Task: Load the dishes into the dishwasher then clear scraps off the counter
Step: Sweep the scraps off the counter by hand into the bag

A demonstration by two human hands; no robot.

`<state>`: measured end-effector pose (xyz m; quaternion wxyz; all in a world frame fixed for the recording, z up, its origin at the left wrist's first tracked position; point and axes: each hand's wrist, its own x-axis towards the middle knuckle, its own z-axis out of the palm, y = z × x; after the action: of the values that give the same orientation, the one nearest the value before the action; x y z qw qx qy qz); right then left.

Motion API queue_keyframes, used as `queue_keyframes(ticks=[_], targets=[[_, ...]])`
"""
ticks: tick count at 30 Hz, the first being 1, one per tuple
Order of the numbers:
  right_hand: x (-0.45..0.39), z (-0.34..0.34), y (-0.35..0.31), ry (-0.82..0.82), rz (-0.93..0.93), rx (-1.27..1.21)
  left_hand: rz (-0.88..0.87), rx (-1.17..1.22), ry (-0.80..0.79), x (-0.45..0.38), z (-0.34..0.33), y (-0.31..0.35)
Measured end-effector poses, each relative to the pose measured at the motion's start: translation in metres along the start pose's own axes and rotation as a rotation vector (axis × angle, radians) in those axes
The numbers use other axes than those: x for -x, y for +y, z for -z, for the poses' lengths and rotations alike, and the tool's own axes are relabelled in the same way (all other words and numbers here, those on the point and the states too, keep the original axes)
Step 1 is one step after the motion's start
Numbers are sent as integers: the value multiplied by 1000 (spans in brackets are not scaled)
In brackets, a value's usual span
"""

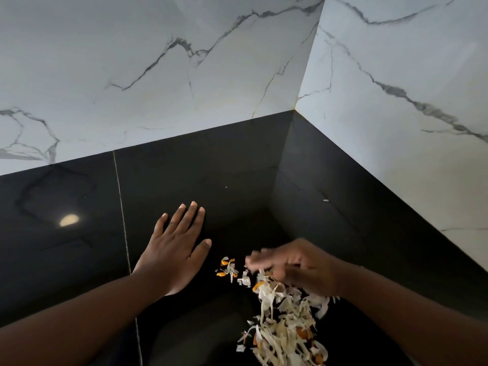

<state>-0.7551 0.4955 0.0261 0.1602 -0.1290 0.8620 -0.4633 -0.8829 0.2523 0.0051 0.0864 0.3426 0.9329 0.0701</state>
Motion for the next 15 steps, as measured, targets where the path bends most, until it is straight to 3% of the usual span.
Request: queue_keyframes(ticks=[3,5,8,15], targets=[[6,44,28,429,-98,75,2,-15,0,-2,0,0],[16,81,53,608,-342,294,0,-11,3,-1,0,1],[29,95,76,444,-591,655,1,-9,-3,-1,-2,1],[37,-3,15,137,-169,691,-6,-20,1,-4,-2,-1]])
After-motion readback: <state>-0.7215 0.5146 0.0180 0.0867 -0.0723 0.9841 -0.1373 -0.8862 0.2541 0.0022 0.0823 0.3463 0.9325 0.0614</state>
